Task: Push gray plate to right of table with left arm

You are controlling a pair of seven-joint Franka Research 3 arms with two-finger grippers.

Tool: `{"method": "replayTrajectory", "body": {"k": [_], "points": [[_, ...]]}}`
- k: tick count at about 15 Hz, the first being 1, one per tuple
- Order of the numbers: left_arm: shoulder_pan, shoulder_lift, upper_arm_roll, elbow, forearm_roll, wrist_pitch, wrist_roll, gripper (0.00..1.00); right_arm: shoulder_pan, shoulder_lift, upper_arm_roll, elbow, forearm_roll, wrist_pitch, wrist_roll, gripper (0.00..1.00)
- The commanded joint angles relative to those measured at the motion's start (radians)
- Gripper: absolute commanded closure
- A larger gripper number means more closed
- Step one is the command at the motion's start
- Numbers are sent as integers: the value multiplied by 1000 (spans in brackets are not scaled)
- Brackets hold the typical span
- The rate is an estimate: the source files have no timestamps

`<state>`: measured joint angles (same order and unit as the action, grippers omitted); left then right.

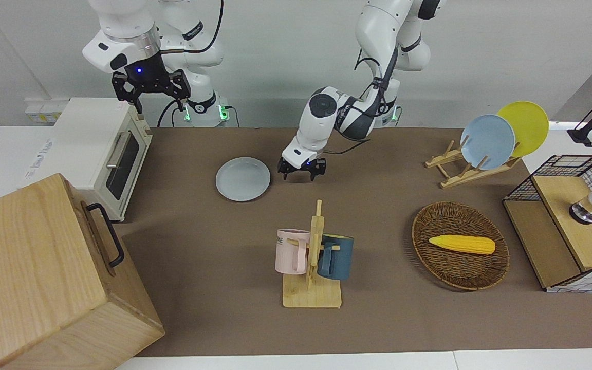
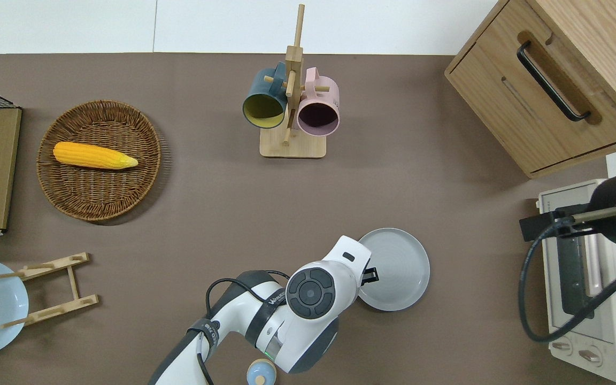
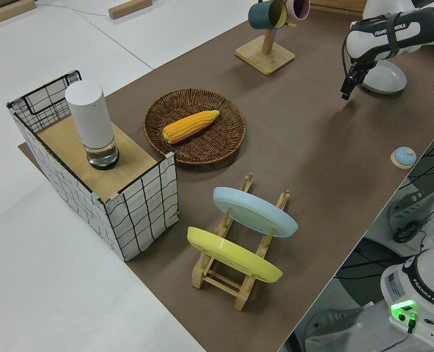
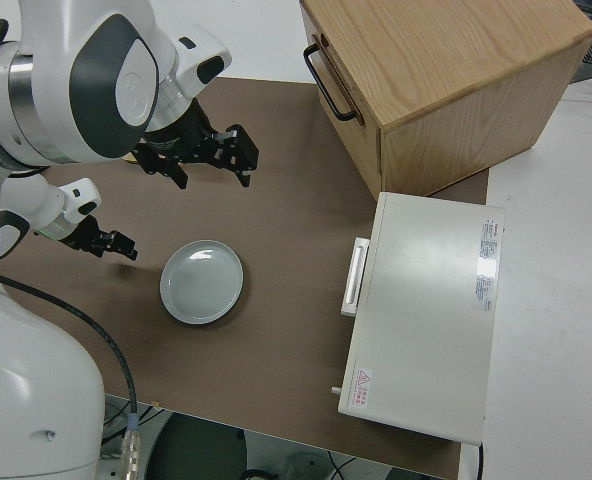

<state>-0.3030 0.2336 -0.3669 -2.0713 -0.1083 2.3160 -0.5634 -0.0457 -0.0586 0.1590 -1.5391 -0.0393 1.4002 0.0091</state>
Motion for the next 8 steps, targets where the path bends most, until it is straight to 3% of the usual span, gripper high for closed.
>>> {"method": "replayTrajectory", "body": {"k": [1, 4, 8], "points": [[140, -111, -4, -12, 18, -130, 186, 2, -8, -10, 5, -4, -1, -12, -8, 5], [235, -198, -3, -10, 16, -222, 279, 2, -8, -10, 5, -4, 1, -12, -8, 5], [291, -284, -1, -7, 68, -317, 332, 0, -8, -10, 5, -4, -1, -12, -8, 5]]}}
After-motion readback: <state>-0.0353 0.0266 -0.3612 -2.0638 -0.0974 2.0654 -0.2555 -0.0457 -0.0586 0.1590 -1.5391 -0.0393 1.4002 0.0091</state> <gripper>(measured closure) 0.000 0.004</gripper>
